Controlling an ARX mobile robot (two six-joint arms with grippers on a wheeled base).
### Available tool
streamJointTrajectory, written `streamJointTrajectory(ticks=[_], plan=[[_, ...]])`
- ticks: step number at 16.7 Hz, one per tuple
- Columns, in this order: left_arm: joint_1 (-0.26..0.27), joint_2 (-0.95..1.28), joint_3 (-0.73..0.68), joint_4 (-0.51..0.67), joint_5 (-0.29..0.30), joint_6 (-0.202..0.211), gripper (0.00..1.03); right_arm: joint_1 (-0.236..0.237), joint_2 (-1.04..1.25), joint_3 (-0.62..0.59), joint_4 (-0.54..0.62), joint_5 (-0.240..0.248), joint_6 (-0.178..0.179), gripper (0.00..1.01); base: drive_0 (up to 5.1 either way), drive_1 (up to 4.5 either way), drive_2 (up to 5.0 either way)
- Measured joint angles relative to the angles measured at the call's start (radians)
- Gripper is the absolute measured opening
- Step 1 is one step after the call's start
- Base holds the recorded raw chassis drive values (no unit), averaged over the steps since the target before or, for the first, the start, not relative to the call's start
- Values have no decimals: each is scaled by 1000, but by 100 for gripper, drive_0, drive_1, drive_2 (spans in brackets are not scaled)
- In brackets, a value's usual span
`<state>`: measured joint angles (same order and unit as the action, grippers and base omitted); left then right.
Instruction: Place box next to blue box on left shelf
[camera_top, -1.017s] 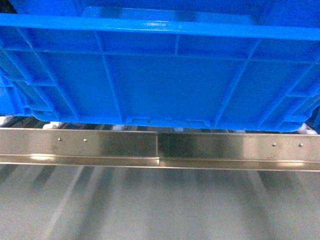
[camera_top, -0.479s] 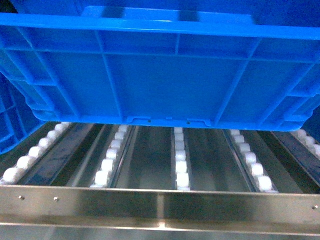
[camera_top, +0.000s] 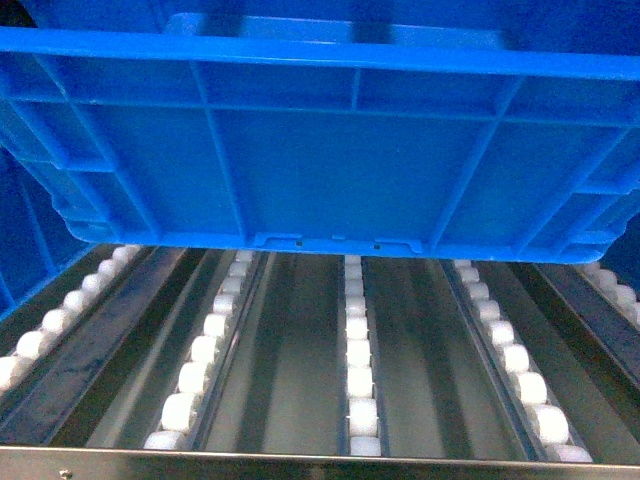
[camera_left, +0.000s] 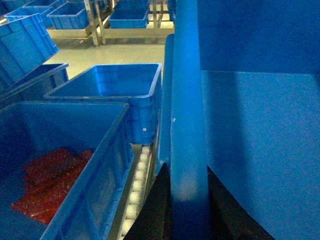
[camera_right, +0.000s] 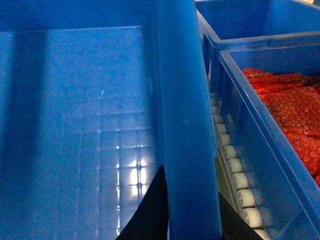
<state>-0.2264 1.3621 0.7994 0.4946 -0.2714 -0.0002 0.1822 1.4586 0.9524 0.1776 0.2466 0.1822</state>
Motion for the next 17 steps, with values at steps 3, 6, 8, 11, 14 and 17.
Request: streamJointTrajectory(ticks=[3,6,8,11,14,17], plan=[[0,0,0,0,0,0,9,0,0,0,2,0,0,9,0,0,0],[0,0,0,0,0,0,9,0,0,0,1,0,0,9,0,0,0],[0,0,0,0,0,0,9,0,0,0,1,0,0,9,0,0,0],[0,0,0,0,0,0,9,0,0,0,1,0,0,9,0,0,0],[0,0,0,1,0,0,9,0,0,0,1,0,0,9,0,0,0],[0,0,0,0,0,0,9,0,0,0,1,0,0,9,0,0,0]])
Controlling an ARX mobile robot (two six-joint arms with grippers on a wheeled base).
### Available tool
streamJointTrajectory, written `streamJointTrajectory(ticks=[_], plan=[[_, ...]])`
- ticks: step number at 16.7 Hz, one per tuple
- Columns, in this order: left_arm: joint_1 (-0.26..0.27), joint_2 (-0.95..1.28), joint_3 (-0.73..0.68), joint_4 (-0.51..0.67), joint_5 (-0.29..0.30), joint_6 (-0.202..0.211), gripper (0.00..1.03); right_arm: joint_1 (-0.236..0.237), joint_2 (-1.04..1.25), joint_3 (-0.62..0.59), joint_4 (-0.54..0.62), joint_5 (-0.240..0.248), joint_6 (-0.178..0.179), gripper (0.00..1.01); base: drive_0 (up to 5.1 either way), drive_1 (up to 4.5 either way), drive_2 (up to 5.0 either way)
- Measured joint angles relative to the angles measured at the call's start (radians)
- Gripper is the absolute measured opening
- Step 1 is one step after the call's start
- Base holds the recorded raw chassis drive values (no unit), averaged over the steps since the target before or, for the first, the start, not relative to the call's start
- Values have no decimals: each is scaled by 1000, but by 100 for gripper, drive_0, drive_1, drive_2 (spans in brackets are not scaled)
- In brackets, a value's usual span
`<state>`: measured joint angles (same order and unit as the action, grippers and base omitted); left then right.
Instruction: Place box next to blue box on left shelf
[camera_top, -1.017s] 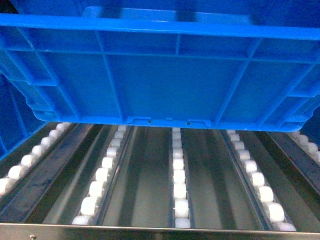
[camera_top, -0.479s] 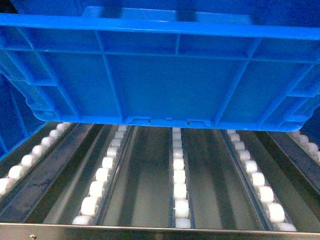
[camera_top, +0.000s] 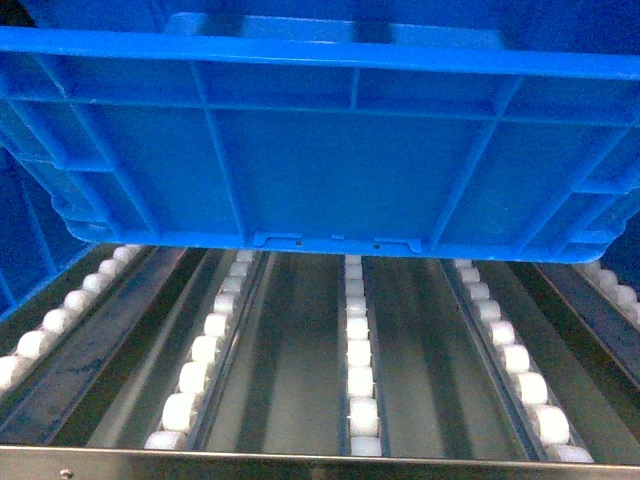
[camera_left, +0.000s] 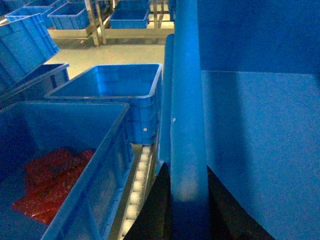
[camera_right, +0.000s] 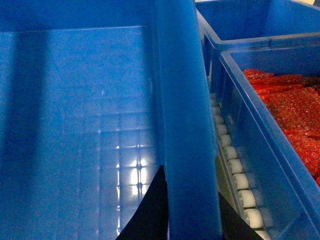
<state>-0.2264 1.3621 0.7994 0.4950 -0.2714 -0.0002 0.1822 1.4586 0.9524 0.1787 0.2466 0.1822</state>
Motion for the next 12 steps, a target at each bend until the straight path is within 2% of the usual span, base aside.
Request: streamJointTrajectory(ticks=[12], plan=[[0,0,0,0,0,0,9,0,0,0,0,0,0,9,0,0,0]])
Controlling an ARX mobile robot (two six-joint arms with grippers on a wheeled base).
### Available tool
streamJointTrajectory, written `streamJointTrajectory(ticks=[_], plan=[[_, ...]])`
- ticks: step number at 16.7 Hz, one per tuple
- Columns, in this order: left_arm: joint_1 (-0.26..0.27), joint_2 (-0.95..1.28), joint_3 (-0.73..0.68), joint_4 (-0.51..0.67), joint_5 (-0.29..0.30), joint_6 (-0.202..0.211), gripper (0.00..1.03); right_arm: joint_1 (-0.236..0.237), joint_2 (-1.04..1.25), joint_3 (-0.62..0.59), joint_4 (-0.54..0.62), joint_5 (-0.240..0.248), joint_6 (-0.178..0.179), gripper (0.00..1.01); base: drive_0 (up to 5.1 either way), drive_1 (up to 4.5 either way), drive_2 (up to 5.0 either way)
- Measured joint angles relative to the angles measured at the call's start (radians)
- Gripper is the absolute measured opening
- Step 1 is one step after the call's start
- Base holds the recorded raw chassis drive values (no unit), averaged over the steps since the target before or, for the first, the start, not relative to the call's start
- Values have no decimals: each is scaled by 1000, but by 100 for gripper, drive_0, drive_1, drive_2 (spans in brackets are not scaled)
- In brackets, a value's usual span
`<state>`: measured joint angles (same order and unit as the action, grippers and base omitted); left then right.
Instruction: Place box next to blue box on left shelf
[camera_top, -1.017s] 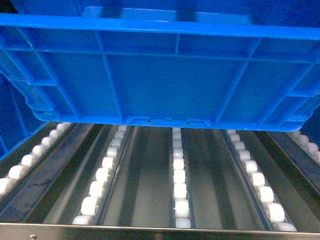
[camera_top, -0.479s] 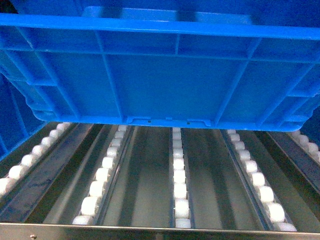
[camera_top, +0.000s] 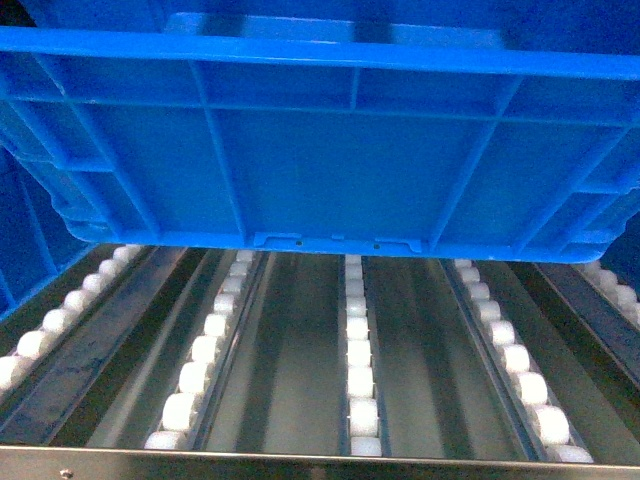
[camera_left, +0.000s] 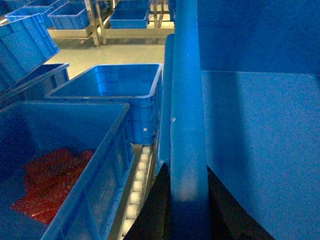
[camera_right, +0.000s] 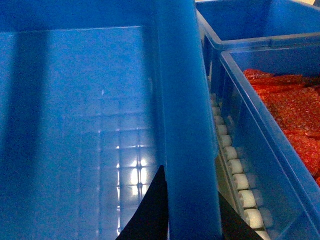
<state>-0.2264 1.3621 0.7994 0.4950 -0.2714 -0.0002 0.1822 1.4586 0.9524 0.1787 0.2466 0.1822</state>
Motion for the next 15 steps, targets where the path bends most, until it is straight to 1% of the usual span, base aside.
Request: streamJointTrajectory(ticks=[7,8,9,10,11,12,13,15], plan=[[0,0,0,0,0,0,9,0,0,0,0,0,0,9,0,0,0],[-2,-4,51,-171,-9,-47,9,10,0,12,-38,38,-33,9,0,0,0],[-3,-4,119,-337,-5,-78,9,22,-1,30,-103,88,-70,10,0,0,0],[-3,-5,123,-407,-5,-99,9,27,0,29,-114,105,-85,10,0,0,0],[-3,-5,123,-462,-8,-121,9,27,5,29,-121,105,-101,10,0,0,0],[-3,-5,123,-503,-2,-140,9,27,5,30,-153,105,-106,10,0,0,0],[-8,-3,123,-536,2,-152,9,26,8,30,-183,99,-105,10,0,0,0],[-21,31,123,-547,9,-173,9,11,28,48,-249,97,-101,10,0,0,0]])
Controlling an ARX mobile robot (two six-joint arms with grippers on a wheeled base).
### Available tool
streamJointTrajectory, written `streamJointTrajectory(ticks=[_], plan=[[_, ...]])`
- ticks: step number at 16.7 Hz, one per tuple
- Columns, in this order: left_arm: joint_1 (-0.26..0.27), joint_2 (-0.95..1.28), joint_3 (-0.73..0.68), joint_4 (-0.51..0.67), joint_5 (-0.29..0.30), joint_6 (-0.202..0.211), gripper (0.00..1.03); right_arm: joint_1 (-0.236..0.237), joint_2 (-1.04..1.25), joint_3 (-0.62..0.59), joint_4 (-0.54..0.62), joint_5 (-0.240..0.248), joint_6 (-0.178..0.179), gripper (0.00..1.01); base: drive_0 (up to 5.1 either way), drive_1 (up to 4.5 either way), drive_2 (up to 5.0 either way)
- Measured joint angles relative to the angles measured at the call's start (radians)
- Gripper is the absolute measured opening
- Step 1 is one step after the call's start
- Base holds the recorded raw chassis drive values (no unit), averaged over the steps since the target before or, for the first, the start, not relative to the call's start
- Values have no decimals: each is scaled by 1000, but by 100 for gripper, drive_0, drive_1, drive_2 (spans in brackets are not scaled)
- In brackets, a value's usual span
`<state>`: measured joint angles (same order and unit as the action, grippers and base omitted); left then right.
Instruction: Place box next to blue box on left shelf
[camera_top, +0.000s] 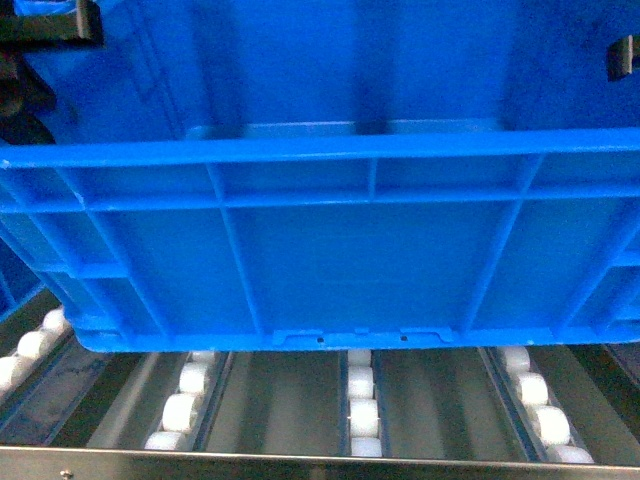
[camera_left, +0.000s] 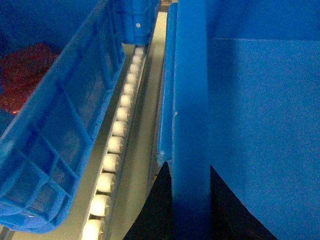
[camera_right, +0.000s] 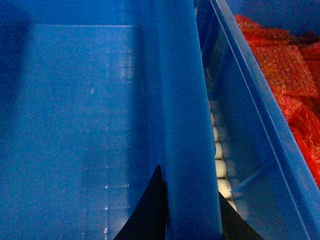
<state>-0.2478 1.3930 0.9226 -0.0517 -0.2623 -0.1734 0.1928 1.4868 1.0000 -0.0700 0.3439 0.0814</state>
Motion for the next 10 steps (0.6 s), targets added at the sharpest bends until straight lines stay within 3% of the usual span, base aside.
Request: streamJointTrajectory(ticks=[3,6,10], plan=[[-24,72,0,-11,12,-8,9,-13,41,31,-123,0,9,10,0,0,0],[-24,121,-1,-6,2,16,9,-16,89,31,-163,-37,60,10,0,0,0],[-21,171,-1,-10,19,25,9,-15,121,26,-201,-35,81,10,0,0,0]])
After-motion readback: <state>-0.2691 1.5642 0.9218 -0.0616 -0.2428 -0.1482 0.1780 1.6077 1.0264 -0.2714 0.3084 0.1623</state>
